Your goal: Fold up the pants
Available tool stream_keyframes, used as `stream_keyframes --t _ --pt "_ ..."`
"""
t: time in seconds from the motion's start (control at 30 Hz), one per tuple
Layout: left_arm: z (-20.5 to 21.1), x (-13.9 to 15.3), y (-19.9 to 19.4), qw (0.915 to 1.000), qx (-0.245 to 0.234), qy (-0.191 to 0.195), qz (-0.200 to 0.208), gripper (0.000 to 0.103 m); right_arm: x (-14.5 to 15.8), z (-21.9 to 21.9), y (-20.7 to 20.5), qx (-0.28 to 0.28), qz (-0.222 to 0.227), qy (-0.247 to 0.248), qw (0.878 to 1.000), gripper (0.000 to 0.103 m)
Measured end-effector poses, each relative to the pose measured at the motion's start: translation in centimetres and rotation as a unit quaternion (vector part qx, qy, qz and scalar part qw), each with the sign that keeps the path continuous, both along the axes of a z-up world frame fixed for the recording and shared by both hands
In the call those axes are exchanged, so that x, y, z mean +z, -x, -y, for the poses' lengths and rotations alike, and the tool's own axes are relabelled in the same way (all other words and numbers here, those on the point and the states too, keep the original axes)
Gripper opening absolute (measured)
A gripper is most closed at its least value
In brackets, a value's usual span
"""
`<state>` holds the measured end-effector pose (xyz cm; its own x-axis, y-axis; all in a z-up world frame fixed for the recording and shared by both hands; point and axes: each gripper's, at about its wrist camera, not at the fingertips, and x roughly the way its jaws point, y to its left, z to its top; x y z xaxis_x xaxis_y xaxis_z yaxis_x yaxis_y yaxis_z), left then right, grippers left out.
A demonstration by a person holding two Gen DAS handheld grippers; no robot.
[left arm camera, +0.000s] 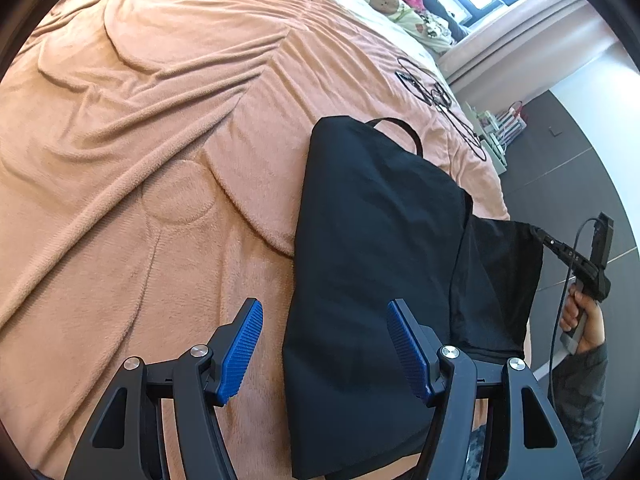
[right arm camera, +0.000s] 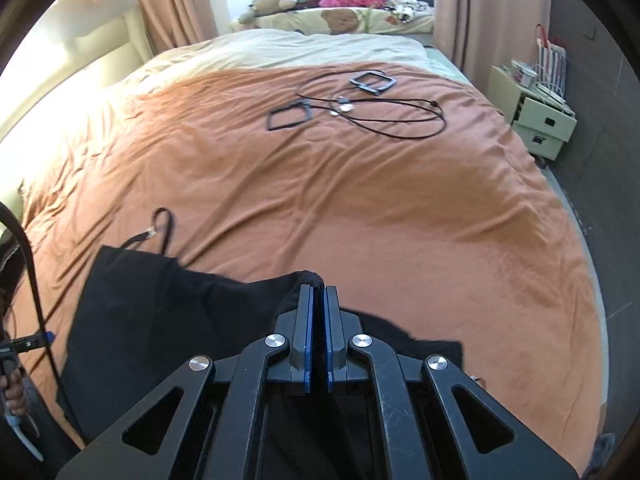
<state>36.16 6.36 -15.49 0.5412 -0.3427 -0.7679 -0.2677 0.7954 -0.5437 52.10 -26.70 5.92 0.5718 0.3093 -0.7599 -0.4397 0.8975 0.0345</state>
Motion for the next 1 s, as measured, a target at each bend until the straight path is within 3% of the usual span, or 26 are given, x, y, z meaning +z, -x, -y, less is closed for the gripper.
stream_keyframes --t 0.1,0.2,0.27,0.33,0.5,0.7,0.77,1.0 --pt "0.1 -0.1 -0.4 1.0 -0.002 -0.002 -0.003 0.067 -0.9 0.2 -1.0 -0.014 -0.01 0.017 1.0 0.004" --pt "0.3 -0.2 -0.7 1.0 -0.004 -0.003 -0.004 0.067 -1.7 1.4 -1.7 -0.033 -0.033 -0.004 0.999 0.011" --pt "0.4 -0.4 -0.8 1.0 -0.006 -0.002 -0.006 0.067 -2.2 2.5 -1.4 -0.036 -0.047 -0.031 0.998 0.049" --pt "0.6 -0.6 -0.9 0.9999 -0.008 0.0 -0.007 0.067 -2.2 3.4 -0.8 -0.041 -0.044 -0.041 0.997 0.064" --pt "1.0 -0.8 -1.2 0.9999 -0.013 0.003 -0.009 0.067 -3.0 5.2 1.3 -0.034 -0.063 -0.077 0.994 0.064" --pt "1.1 -1.0 -1.1 0.9998 -0.013 0.005 -0.01 0.067 -4.0 4.8 4.0 -0.011 -0.061 -0.036 0.997 0.064" --pt "1.1 -1.0 -1.0 0.9998 -0.014 0.007 -0.011 0.067 -4.2 4.8 5.0 -0.007 -0.066 -0.044 0.997 0.064" --pt "0.9 -1.1 -0.7 0.9998 -0.011 0.009 -0.011 0.067 -4.8 1.0 9.6 0.07 -0.059 -0.031 0.995 0.064"
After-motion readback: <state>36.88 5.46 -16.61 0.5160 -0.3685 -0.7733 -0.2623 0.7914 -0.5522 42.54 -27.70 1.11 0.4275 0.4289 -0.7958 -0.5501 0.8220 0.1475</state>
